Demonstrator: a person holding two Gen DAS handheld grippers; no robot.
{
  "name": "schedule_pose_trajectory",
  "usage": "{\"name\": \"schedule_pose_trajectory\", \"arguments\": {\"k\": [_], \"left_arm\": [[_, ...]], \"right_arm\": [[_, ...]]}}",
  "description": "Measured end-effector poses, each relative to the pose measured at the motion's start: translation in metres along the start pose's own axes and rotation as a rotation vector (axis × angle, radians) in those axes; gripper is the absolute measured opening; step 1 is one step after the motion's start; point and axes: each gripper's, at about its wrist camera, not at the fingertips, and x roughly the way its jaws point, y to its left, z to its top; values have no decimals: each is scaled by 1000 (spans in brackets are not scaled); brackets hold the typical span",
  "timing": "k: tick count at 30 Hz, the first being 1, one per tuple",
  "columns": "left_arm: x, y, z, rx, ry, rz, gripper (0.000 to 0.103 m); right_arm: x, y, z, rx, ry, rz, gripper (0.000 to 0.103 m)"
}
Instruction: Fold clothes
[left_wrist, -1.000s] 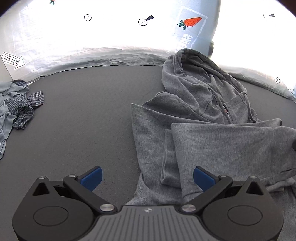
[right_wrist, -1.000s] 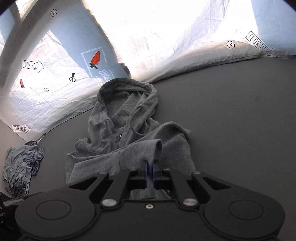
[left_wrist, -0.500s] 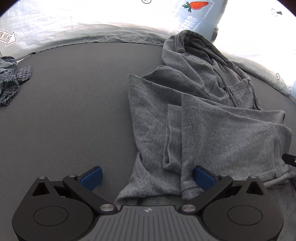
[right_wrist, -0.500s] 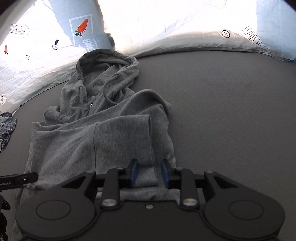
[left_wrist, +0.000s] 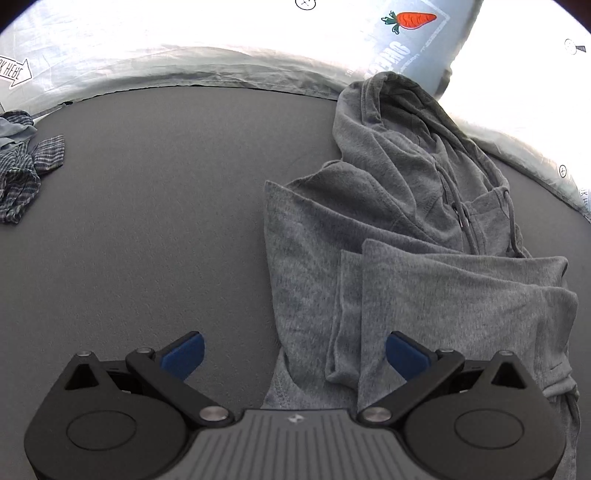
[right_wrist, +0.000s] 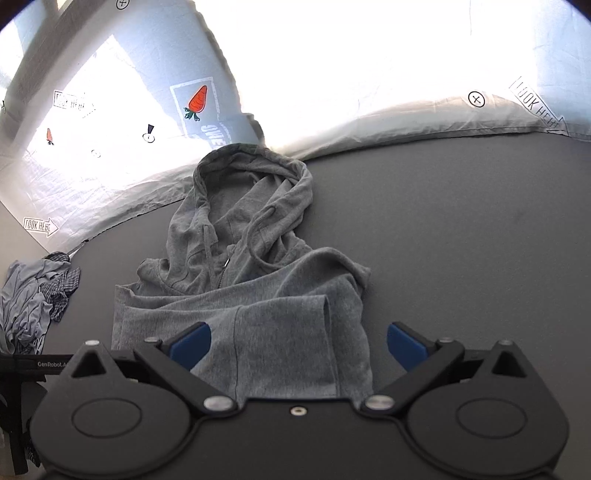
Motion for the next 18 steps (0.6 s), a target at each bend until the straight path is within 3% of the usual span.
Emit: {"name": "schedule_pose_trajectory", "arguments": {"k": [4,7,13,18], "left_arm": [[9,0,42,-20,-48,27,103],[24,-9,75,-10,-84,29,103],[75,-47,139,71,-141,11,103],[117,-73,181,163,-200,53,103]], "right_arm": [[25,1,32,-74,-30,-92,103],[56,2,60,-117,-31,-102,103],[131,16,110,-235,-60,-171,103],[193,25,137,-333,-51,-253,103]]}}
